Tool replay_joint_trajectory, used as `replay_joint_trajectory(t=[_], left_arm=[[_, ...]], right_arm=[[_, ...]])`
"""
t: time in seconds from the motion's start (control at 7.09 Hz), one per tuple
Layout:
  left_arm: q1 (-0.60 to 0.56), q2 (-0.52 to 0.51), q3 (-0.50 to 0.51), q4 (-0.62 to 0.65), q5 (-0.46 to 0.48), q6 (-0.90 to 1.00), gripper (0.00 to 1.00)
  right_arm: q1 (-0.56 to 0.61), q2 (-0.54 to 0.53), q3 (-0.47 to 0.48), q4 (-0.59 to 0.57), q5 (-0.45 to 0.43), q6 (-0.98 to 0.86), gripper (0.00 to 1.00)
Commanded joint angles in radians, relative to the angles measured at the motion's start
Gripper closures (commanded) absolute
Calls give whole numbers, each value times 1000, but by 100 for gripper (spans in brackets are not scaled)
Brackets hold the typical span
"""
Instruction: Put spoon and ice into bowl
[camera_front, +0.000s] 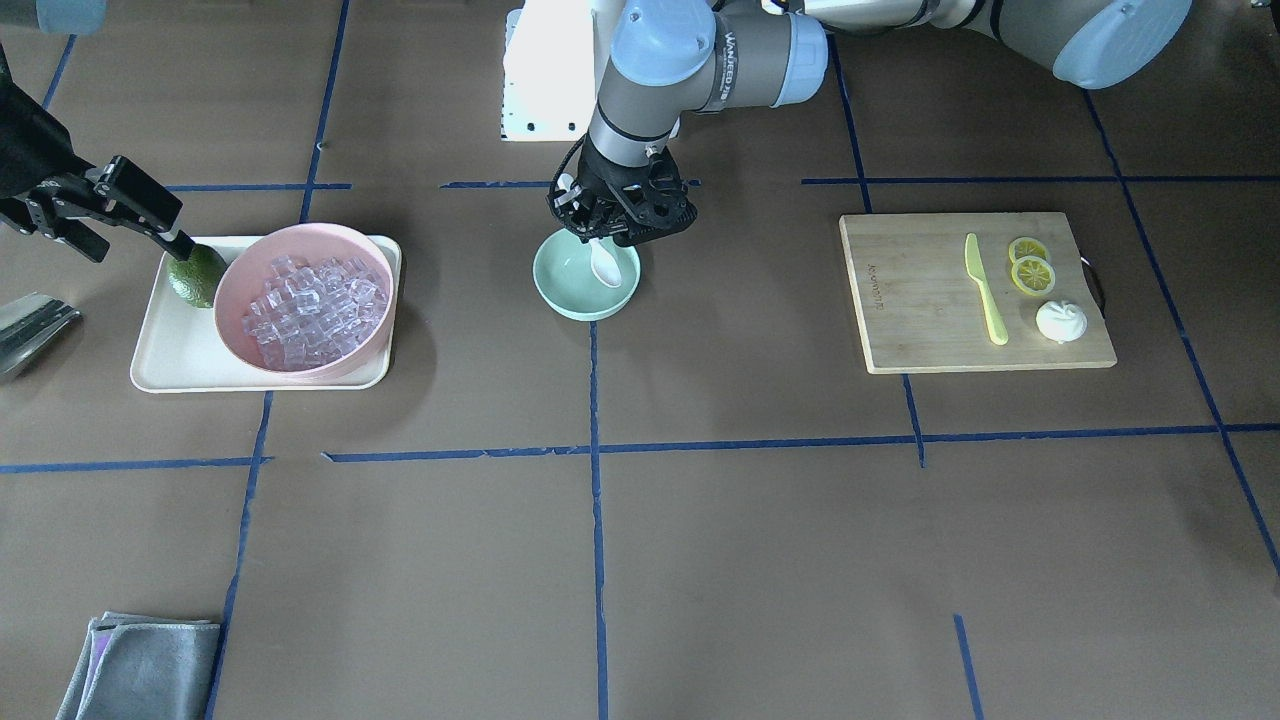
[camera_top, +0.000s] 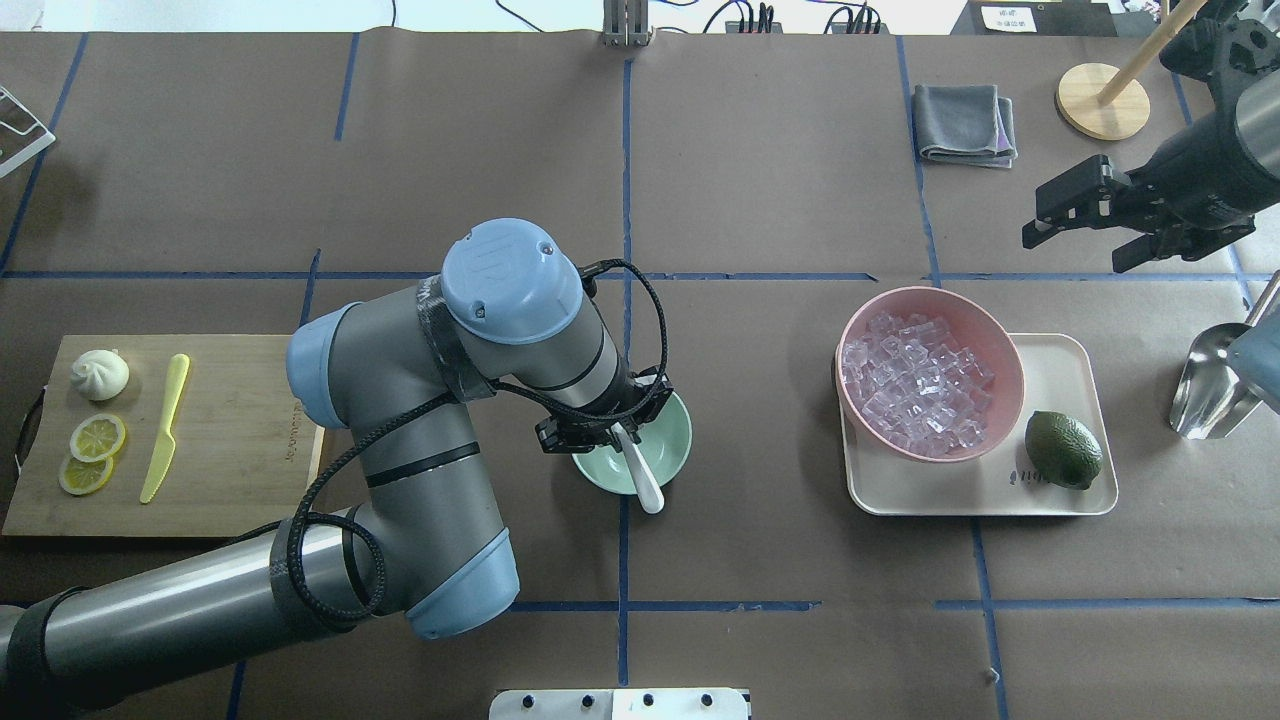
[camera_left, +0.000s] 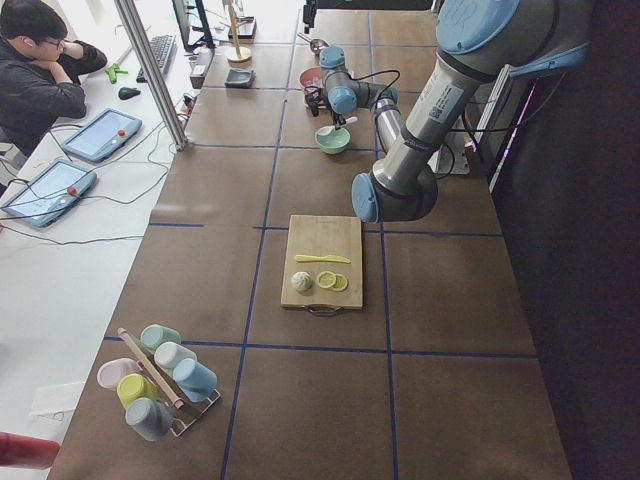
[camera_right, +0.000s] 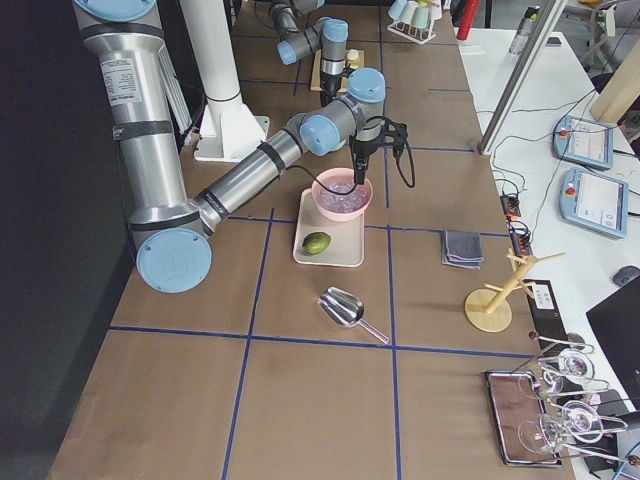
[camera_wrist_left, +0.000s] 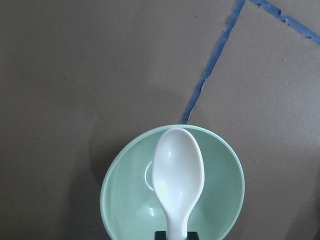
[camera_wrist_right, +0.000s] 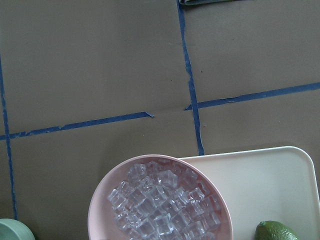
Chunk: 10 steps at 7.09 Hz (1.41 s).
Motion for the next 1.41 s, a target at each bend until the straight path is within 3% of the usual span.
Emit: replay_joint_trajectory(t=[0.0, 0.14, 0.28, 0.85, 1.13, 1.27], left_arm=[[14, 0, 4, 0, 1, -3, 85], [14, -3, 12, -3, 0, -3, 37], [14, -2, 14, -1, 1, -1, 0], [-67, 13, -23, 29, 0, 42, 0], [-124, 161, -252, 205, -33, 243, 0], [-159, 240, -350, 267, -33, 352, 0]], right_arm=[[-21, 11, 2, 4, -18, 10, 0], [-26, 11, 6, 4, -19, 10, 0], [-34, 11, 8, 4, -19, 10, 0], [-147, 41, 14, 5, -127, 105, 0], [-227, 48, 11, 7, -237, 121, 0], [-247, 37, 7, 30, -245, 104, 0]])
